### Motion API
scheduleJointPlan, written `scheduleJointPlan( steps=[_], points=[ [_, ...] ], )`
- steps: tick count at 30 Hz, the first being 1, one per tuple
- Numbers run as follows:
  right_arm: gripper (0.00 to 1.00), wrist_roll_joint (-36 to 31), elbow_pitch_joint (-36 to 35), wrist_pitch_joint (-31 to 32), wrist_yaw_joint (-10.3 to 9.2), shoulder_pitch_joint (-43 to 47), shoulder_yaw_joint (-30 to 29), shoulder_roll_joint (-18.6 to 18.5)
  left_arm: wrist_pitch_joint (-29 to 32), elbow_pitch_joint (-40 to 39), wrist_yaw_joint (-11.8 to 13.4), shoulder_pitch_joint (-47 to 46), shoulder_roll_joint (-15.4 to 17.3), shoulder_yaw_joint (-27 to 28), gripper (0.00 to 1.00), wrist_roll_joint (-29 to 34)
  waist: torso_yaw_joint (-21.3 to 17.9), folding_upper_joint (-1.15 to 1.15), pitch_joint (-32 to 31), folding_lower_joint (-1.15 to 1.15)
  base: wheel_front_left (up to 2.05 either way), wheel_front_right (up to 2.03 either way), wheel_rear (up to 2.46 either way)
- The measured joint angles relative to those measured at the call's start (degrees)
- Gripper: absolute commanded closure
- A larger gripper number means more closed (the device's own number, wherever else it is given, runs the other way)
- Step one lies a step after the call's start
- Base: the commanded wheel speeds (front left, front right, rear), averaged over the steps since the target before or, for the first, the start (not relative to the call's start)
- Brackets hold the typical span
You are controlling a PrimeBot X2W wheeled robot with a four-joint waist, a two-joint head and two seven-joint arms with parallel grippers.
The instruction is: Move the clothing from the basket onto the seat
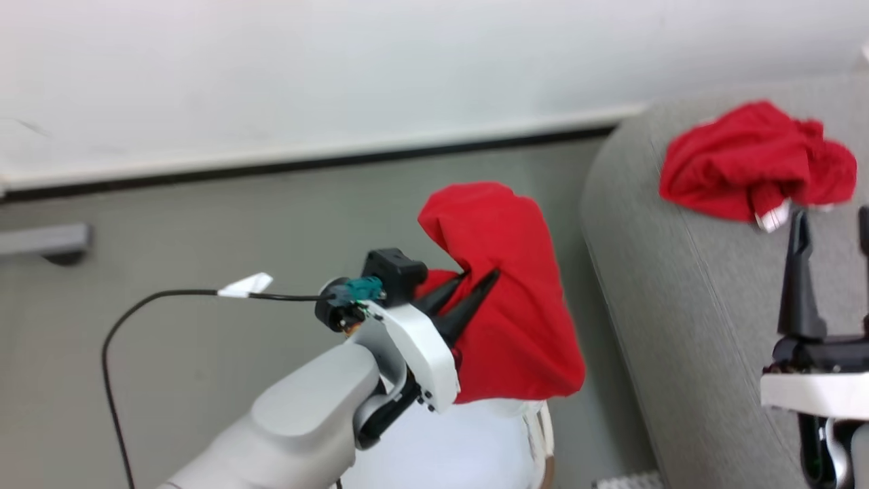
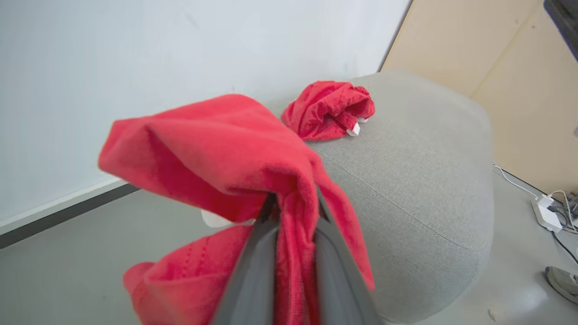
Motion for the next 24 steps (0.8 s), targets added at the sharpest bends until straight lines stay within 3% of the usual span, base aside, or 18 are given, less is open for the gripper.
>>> scheduleJointPlan(
  steps=[11,24],
  points=[
    [0.00,2.47,5.63,0.00,0.00,5.80,7.49,-0.65,-0.05,-11.45,2.48,0.47,3.74,8.20,1.00,1.90,5.73,0.00,-8.56,0.00,0.00,0.00,0.00],
    [0.00,3.54,7.67,0.00,0.00,7.05,13.80,0.15,1.65,-20.72,6.22,1.14,7.31,9.66,1.00,1.62,7.48,0.00,-11.31,0.01,0.00,0.00,0.00]
  ],
)
